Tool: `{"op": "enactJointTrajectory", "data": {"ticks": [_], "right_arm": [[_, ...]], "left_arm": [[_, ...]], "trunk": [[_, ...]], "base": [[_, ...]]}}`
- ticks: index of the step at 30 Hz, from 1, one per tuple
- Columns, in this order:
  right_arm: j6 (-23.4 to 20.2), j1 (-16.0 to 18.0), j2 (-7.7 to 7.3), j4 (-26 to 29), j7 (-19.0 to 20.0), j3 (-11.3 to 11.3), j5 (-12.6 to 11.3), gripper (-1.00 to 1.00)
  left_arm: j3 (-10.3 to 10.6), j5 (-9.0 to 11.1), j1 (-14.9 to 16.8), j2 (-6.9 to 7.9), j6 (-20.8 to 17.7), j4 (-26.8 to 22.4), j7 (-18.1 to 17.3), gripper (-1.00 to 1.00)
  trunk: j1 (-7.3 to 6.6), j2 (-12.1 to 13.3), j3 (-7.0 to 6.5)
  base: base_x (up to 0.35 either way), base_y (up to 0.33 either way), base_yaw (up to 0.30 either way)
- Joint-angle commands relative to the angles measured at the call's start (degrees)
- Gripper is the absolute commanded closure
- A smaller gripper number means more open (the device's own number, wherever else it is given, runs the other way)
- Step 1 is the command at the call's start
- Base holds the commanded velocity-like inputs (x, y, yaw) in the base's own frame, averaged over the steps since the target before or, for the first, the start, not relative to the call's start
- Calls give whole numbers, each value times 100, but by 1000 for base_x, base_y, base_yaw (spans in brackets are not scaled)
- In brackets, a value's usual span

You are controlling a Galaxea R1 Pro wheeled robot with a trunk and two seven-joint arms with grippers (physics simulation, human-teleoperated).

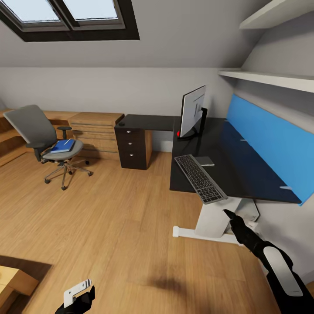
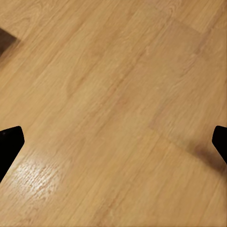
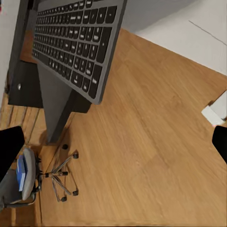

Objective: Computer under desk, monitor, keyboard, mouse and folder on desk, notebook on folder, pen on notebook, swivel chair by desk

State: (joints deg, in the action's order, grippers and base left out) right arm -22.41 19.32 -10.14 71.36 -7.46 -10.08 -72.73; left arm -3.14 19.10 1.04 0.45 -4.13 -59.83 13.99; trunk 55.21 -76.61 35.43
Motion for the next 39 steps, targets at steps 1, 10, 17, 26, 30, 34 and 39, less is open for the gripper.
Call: {"op": "enactJointTrajectory", "data": {"ticks": [1, 10, 17, 26, 30, 34, 39], "right_arm": [[-80, 2, -23, -231, 506, -8, -54, -100], [-52, 28, -219, -1551, 2647, -27, -48, -100], [534, 285, -274, -2553, 3129, -32, -56, -100], [1072, 765, -254, -3309, 3159, 3, -33, -100], [1173, 813, -247, -3356, 3171, 11, 4, -100], [1204, 829, -243, -3368, 3173, 17, 18, -100], [1189, 842, -214, -3301, 3147, 29, 22, -100]], "left_arm": [[6, 41, 1, 0, -26, -11, 24, -100], [6, 43, 1, -1, -26, -11, 24, -100], [8, 47, 1, -2, -26, -11, 24, -100], [14, 50, 1, -2, -26, -11, 24, -100], [15, 50, 1, -2, -26, -11, 24, -100], [15, 50, 1, -2, -29, -11, 24, -100], [29, 50, 1, -2, -34, 32, 24, -100]], "trunk": [[23, -45, 24], [220, -406, 185], [374, -687, 311], [572, -1048, 473], [659, -1208, 545], [747, -1368, 616], [857, -1569, 706]], "base": [[0, 0, 0], [0, 0, 0], [0, 0, 0], [0, 0, 0], [0, 0, 0], [0, 0, 0], [0, 0, 0]]}}
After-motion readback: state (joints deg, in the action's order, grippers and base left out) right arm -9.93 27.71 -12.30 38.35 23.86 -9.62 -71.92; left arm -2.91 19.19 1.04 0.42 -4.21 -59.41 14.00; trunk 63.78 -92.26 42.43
